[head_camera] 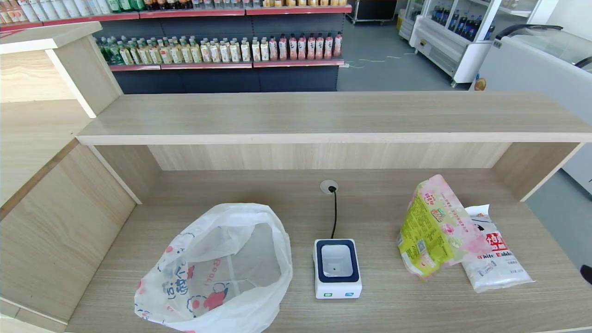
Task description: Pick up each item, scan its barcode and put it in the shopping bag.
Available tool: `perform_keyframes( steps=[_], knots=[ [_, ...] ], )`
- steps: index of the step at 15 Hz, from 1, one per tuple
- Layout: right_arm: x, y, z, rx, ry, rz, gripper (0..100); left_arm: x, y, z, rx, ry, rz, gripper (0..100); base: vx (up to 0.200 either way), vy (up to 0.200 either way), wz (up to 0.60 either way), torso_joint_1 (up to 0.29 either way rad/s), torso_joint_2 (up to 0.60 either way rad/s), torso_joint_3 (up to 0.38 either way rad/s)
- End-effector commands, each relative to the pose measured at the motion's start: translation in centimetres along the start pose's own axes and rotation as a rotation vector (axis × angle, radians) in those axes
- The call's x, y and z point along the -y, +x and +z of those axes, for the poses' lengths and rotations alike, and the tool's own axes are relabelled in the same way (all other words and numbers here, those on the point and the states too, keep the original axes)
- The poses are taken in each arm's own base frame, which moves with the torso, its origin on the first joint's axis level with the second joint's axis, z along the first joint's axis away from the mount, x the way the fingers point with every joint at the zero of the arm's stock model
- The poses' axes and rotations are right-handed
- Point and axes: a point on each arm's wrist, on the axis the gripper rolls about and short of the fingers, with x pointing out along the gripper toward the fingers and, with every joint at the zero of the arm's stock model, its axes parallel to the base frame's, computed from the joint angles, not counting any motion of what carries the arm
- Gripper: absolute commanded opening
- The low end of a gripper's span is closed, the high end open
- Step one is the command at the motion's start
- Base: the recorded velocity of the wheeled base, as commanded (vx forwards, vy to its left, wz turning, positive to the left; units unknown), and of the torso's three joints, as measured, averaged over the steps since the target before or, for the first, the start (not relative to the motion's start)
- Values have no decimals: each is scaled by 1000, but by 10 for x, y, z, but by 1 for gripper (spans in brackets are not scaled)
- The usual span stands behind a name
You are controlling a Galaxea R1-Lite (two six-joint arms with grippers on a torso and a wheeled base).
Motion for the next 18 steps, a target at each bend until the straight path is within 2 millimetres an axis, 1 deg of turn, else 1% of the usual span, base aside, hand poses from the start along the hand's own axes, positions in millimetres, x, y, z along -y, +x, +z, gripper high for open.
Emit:
perform_keyframes(
  steps=[1,2,3,5,6,8,9,12,15,18],
  knots=[
    [14,92,57,-164,33,49,100,0,0,0,1,-1,0,100,0,0,0,0,0,0],
    [15,98,58,-177,34,52,100,0,0,0,1,-1,0,100,0,0,0,0,0,0],
    [16,122,54,-245,41,64,100,0,0,0,1,-1,0,100,0,0,0,0,0,0],
    [14,143,51,-314,42,88,100,0,0,0,1,-1,0,100,0,0,0,0,0,0],
    [14,148,51,-355,46,94,100,0,0,0,1,-1,0,100,0,0,0,0,0,0],
    [9,153,50,-455,49,123,100,0,0,0,1,-1,0,100,0,0,0,0,0,0],
    [9,154,51,-468,50,128,100,0,0,0,1,-1,0,100,0,0,0,0,0,0],
    [9,176,50,-509,45,137,100,0,0,0,1,-1,0,100,0,0,0,0,0,0],
    [10,196,42,-563,42,126,100,0,0,0,1,-1,0,100,0,0,0,0,0,0],
    [11,207,31,-612,-2,119,100,0,0,0,1,-1,0,100,0,0,0,0,0,0]
  ],
)
